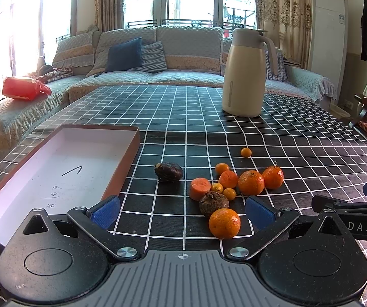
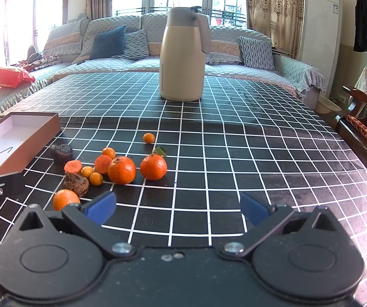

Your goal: Organize fruits

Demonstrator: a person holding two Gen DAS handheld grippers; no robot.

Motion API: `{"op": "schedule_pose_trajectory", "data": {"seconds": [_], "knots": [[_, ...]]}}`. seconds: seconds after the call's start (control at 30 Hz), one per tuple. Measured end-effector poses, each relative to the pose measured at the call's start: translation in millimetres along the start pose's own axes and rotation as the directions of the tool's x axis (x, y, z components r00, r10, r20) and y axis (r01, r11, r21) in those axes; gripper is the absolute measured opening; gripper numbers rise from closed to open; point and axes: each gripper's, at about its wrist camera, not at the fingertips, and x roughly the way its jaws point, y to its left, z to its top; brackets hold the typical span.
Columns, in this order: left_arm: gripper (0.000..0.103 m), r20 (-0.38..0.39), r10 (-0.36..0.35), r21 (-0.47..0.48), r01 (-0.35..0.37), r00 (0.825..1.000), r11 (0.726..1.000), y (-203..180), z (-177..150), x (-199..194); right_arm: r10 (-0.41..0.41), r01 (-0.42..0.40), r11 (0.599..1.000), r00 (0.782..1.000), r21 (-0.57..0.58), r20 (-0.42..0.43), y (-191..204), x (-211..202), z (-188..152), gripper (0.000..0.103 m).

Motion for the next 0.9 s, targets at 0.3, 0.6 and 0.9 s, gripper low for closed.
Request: {"op": "schedule_pose_trajectory", "data": {"seconds": [0.3,0.6,0.9], "knots": [[0.103,0.003,0.001,0.003,-0.001,1.000,1.000,-0.8,0.3,-0.7,0.001,-0.001,1.000,1.000,0.000,0.000,-0.1,-0.2,0.1,0.103],[0.103,0.005,0.002,0.007,-0.002,1.000,1.000,-1.1,1.3,-1.5,-0.001,0.001,1.000,1.000,0.000,0.000,-0.5,-0.5,0.1,0.103],[0.103,0.004,-0.002,0.007,0.002,1.000,1.000,-1.4,1.4,-1.8,-0.002,0.002,1.000,1.000,0.000,0.000,-0.6,-0.5,0.2,0.103]]}}
